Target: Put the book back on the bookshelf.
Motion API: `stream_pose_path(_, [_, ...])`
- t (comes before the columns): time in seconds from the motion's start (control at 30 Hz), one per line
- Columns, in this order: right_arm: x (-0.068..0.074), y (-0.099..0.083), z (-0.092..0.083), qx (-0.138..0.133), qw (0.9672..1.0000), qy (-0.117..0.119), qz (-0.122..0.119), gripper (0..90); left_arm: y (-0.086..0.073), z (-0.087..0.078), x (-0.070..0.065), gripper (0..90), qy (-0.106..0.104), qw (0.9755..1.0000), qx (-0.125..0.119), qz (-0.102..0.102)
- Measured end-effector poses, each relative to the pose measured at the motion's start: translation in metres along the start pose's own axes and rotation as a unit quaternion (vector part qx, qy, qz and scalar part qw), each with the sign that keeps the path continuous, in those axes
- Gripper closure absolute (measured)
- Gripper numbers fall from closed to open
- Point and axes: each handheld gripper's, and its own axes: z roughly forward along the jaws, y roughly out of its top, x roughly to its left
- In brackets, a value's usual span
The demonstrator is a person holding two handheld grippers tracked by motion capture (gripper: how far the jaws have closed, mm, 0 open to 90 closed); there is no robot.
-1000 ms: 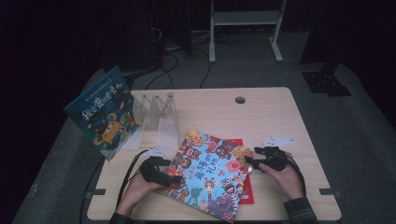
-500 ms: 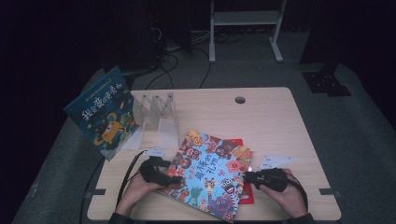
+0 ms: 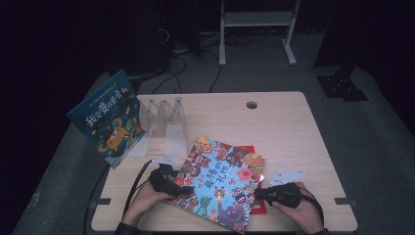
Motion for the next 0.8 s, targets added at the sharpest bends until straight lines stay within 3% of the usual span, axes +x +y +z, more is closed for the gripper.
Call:
stream_pose_path(0.17, [0.001,0.000,0.001,-0.002,1.0000,0.003,0.000,83.2,0.006,0.004,-0.001,0.0,0.007,0.9999,0.009,-0.004])
stream_pose_path(0.2, [0.001,0.000,0.001,-0.003,1.0000,0.005,0.000,83.2,0.008,0.003,0.000,1.0,0.008,0.9998,0.011,-0.014])
stream_pose_path(0.43, [0.000,0.000,0.003,-0.004,0.9999,0.011,0.002,83.2,0.016,-0.004,0.008,14.1,0.008,0.9991,0.006,-0.040])
stream_pose_path(0.53, [0.000,0.000,0.005,-0.004,0.9999,0.013,0.001,83.2,0.021,-0.011,0.007,20.1,0.014,0.9993,-0.006,-0.035])
stream_pose_path(0.7, [0.000,0.001,0.007,-0.007,0.9999,0.014,0.003,83.4,0.031,-0.023,0.006,31.4,0.007,0.9994,-0.023,-0.026])
stream_pose_path(0.8, [-0.001,0.001,0.008,-0.005,0.9999,0.015,0.005,84.8,0.037,-0.026,0.006,35.5,0.008,0.9995,-0.022,-0.021])
